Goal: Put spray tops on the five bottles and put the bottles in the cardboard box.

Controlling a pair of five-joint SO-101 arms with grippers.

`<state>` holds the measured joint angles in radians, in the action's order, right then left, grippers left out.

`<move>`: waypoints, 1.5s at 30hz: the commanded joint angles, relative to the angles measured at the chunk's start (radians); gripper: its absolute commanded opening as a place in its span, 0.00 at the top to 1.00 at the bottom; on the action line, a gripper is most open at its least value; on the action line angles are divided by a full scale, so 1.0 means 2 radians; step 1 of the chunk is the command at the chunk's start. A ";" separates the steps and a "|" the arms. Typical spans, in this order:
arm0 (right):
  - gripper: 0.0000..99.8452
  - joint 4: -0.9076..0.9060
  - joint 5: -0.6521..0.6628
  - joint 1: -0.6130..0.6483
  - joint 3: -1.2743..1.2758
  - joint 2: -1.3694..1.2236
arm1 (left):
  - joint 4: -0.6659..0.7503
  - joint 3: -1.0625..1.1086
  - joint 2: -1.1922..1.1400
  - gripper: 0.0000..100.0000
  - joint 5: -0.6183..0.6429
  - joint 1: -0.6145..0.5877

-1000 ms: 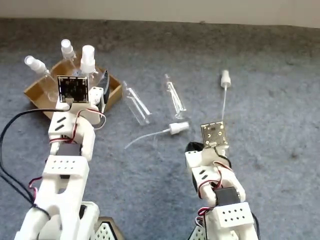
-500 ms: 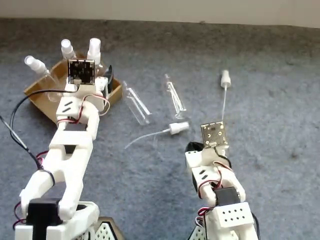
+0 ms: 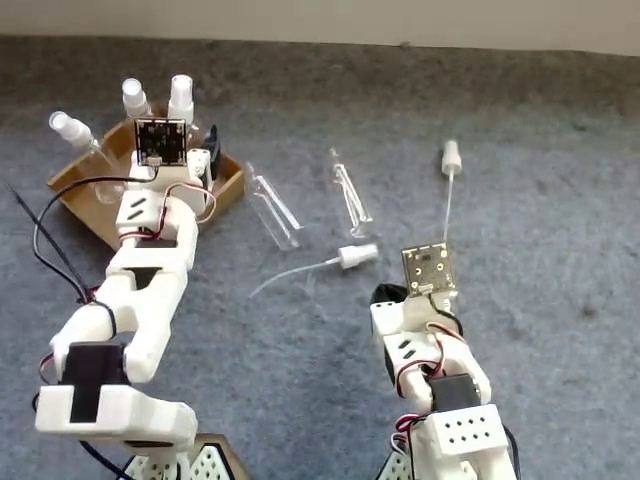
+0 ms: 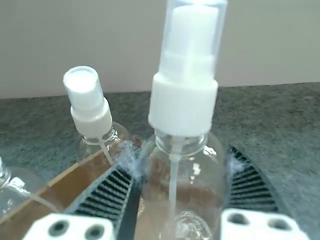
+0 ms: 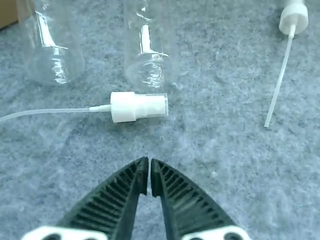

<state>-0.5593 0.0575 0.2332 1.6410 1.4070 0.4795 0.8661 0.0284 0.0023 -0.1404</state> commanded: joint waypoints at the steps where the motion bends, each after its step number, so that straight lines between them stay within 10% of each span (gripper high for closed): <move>1: 1.00 0.014 0.005 -0.003 -0.004 0.007 | 0.018 -0.029 -0.006 0.92 -0.001 -0.003; 45: 1.00 0.014 0.007 -0.003 -0.004 0.007 | 0.085 -0.013 -0.082 0.83 0.002 -0.007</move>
<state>-0.5593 0.0575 0.2332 1.6410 1.4070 0.6299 0.8646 -0.1465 0.0023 -0.1404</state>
